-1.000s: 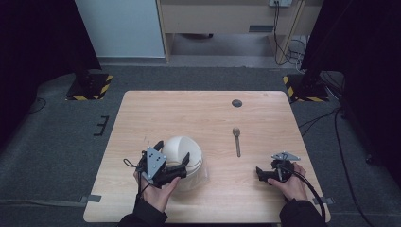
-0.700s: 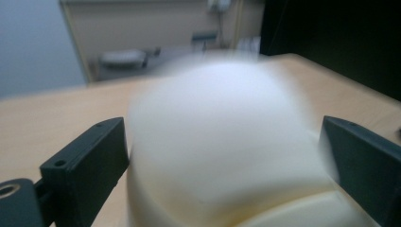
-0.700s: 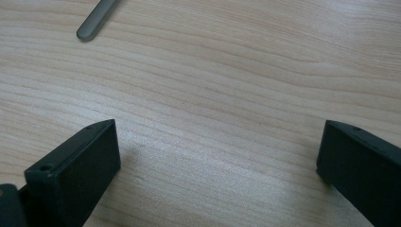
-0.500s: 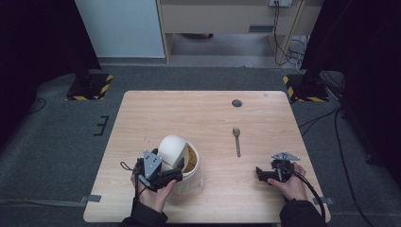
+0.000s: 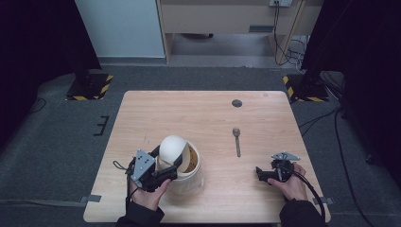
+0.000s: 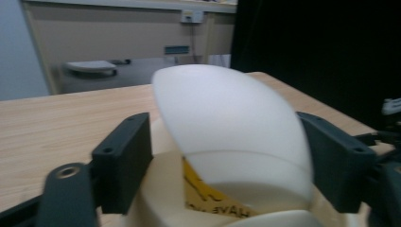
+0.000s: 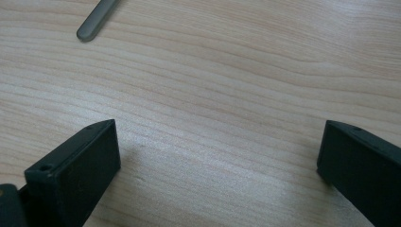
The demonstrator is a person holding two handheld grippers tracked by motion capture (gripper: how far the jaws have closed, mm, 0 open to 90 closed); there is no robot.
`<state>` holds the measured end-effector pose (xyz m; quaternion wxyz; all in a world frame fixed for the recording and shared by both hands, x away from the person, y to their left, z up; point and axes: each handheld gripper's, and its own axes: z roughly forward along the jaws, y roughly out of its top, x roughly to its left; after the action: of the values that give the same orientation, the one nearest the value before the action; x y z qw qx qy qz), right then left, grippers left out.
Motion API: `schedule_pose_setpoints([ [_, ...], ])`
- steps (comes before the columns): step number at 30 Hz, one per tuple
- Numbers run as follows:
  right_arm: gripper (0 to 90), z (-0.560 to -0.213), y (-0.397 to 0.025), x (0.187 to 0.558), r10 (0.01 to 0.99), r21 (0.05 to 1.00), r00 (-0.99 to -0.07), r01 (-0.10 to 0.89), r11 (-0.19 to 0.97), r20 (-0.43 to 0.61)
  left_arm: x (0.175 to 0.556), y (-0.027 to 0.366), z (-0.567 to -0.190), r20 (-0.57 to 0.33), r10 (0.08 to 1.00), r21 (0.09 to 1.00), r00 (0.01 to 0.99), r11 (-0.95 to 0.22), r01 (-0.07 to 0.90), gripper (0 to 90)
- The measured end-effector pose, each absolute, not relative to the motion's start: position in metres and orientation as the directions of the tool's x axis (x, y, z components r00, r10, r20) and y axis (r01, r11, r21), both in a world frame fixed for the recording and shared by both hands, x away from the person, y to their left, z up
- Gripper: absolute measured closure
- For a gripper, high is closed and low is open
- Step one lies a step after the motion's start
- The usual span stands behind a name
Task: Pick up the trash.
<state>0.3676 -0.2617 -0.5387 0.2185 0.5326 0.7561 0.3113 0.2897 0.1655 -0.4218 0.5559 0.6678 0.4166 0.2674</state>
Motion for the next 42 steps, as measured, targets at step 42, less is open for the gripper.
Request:
schedule_pose_setpoints([
  [42,28.9,-0.495,-0.268,0.373,0.956,0.805,-0.294,0.568,0.172,0.003,0.282,0.232,-0.406,-0.108,0.850,0.981,0.515,0.006,0.196,16.2],
])
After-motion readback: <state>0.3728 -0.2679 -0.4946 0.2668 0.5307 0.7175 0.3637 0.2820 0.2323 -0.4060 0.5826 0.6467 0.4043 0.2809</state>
